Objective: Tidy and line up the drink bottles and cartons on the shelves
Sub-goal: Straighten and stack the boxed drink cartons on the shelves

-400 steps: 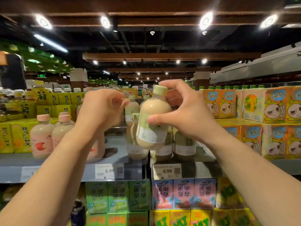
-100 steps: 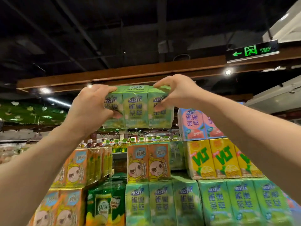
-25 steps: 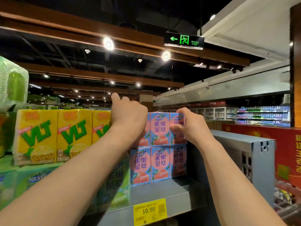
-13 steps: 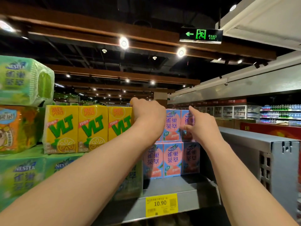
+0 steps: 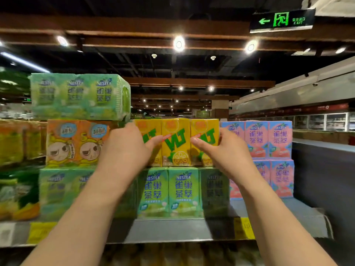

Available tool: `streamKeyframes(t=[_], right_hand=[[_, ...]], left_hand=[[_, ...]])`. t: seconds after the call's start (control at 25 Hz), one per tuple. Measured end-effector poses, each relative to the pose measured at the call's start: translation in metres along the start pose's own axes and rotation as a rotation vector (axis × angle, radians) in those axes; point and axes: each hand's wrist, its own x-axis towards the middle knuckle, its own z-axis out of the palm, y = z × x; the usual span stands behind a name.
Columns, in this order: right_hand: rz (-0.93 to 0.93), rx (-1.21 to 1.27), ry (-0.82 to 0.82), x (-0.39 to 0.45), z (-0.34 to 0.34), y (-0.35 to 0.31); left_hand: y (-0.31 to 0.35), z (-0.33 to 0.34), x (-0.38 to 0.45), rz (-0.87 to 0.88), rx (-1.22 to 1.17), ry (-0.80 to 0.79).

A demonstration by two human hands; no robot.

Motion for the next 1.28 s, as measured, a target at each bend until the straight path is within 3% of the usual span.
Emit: streamKeyframes(t=[0.28, 0.44, 0.6, 0.8, 0.96, 1.28], right_hand=[[0.063, 0.092, 0.136, -0.015, 0.011, -0.027], [0.070, 0.184, 0.287, -0.041, 0.014, -0.050], [-0.019, 0.372, 0.439, -0.080, 0.034, -0.072], [0.074, 0.461, 0.316, -0.119, 0.075, -0.083], [-0.009, 0.447, 0.367, -0.143, 0.110, -0.141], [-0.106, 0.540, 0.268, -0.156, 0.136, -0.212]], left_hand=[[-0.016, 0.020, 0.000, -0.010, -0.477, 0.056], [-0.045, 0.008, -0.017, 0.021, -0.718, 0.215], [-0.082, -0.014, -0.040, 0.108, -0.795, 0.362], [-0.151, -0.036, -0.064, 0.153, -0.819, 0.403], [-0.200, -0.058, -0.076, 0.125, -0.742, 0.449], [-0.254, -0.094, -0.085, 0.044, -0.647, 0.509]])
